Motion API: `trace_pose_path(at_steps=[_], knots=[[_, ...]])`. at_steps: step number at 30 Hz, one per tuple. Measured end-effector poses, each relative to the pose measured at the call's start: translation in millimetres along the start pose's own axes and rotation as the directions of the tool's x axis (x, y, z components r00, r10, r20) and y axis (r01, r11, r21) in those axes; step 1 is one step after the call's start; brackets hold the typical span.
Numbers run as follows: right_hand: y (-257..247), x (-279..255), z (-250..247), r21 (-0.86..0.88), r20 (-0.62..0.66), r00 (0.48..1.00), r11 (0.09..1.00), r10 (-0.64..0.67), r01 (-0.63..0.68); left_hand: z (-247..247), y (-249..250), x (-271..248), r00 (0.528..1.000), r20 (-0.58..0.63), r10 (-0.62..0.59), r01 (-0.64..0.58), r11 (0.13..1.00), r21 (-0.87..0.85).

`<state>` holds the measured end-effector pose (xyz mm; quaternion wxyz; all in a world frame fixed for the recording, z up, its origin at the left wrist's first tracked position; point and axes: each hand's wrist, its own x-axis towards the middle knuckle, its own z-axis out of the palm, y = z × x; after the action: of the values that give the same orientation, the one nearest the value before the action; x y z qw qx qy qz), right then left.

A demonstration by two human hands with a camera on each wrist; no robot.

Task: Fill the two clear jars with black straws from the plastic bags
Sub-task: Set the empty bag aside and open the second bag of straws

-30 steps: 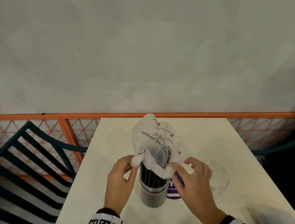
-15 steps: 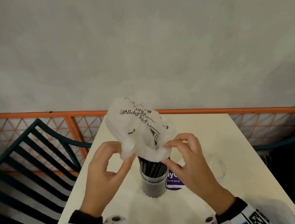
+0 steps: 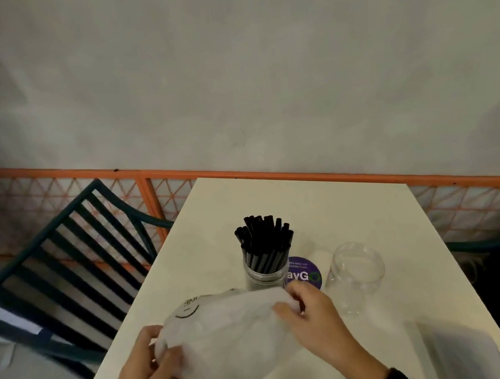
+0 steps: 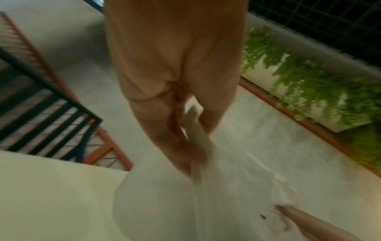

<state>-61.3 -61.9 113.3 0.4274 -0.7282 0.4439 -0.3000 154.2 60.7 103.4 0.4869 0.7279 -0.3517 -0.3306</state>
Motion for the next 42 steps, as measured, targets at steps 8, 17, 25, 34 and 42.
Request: trace_pose_path(at_steps=[8, 17, 25, 34, 42], knots=[[38, -27, -10, 0.293, 0.530, 0.831, 0.884, 0.168, -0.365, -3, -25, -44, 0.944, 0.309, -0.112, 0.234, 0.889, -0.393], [57, -52, 20, -0.044, -0.042, 0.991, 0.991, 0.124, -0.126, 15, -35, -55, 0.966, -0.179, 0.186, -0.156, 0.973, 0.168], [53, -58, 16, 0.190, 0.255, 0.950, 0.954, 0.182, -0.233, -3, -49, -23, 0.974, -0.106, 0.201, -0.164, 0.945, 0.284], [49, -69, 47, -0.116, -0.052, 0.998, 0.992, 0.042, -0.048, -52, -50, 2, 0.829, 0.089, 0.552, -0.554, 0.791, 0.258], [64, -76, 92, -0.634, 0.103, 0.994, 0.773, 0.047, 0.030, -52, -121, 26, 0.873, 0.298, 0.386, -0.487, 0.717, 0.499]])
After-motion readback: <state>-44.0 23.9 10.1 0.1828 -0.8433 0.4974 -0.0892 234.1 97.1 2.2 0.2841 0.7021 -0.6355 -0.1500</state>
